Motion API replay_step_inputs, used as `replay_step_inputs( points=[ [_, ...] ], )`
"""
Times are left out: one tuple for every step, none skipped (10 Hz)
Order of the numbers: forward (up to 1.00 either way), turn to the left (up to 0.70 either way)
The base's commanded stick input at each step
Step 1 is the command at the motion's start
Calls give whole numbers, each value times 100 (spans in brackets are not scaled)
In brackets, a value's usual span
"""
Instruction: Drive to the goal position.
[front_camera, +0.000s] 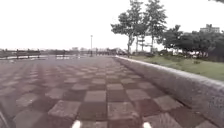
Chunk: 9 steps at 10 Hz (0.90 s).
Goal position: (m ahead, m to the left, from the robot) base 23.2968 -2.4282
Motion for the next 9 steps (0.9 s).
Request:
replay_step_inputs(
  points=[
    [70, 0],
    [70, 0],
    [70, 0],
    [70, 0],
    [70, 0],
    [70, 0],
    [70, 0],
    [70, 0],
    [70, 0]
  ],
)
